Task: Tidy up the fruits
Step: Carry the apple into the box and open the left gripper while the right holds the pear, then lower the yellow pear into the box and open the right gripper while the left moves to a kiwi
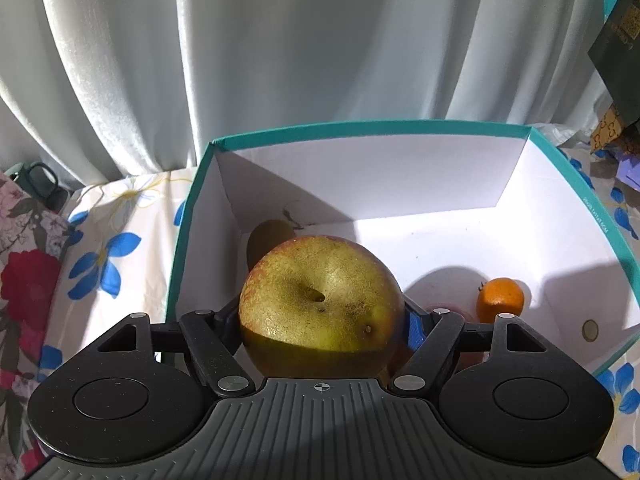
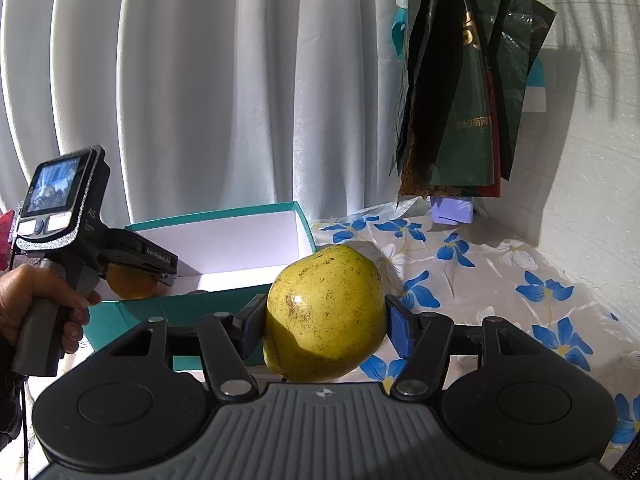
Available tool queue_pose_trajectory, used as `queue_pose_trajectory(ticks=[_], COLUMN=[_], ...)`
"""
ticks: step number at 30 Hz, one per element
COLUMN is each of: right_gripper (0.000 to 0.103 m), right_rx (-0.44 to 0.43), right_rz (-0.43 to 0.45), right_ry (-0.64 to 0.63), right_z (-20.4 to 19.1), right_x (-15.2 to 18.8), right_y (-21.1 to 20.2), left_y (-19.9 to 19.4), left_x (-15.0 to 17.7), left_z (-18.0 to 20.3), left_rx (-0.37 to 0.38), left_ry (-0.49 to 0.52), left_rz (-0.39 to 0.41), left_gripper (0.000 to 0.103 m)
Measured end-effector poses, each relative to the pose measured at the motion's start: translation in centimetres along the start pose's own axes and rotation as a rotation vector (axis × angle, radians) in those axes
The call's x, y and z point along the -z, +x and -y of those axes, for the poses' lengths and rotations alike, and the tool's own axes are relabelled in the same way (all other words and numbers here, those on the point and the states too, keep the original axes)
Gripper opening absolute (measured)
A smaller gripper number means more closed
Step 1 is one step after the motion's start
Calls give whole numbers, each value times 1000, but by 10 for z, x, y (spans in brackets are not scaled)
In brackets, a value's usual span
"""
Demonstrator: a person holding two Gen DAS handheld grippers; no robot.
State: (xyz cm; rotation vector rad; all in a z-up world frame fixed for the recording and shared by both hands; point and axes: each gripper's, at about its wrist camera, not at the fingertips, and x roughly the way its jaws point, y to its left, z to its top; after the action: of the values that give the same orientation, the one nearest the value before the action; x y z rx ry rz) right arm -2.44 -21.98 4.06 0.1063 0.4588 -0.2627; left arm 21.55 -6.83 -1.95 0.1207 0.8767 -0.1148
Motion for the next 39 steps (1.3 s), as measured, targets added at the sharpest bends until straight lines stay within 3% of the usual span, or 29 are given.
queue_pose_trajectory(ticks=[9, 13, 17, 27, 32, 39], right_gripper=[61, 61, 61, 61, 61, 61], right_rx=[2, 2, 1, 6, -2, -46], right_rz=[5, 2, 5, 25, 27, 28], right_ry=[-6, -8, -12, -21, -24, -51], right_z=[-1, -2, -3, -5, -6, -18], right_x=[-3, -4, -5, -8, -11, -15], right_y=[3, 5, 5, 7, 11, 20], left_y=[7, 6, 0, -84, -95, -103], left_x=[0, -3, -2, 25, 52, 76], left_z=[10, 5, 1, -26, -39, -33], left_rx=[-44, -23, -8, 5, 18, 13], left_ry=[61, 32, 18, -55, -106, -77], left_rz=[3, 15, 27, 182, 115, 81], left_gripper=[79, 80, 92, 103, 103, 103])
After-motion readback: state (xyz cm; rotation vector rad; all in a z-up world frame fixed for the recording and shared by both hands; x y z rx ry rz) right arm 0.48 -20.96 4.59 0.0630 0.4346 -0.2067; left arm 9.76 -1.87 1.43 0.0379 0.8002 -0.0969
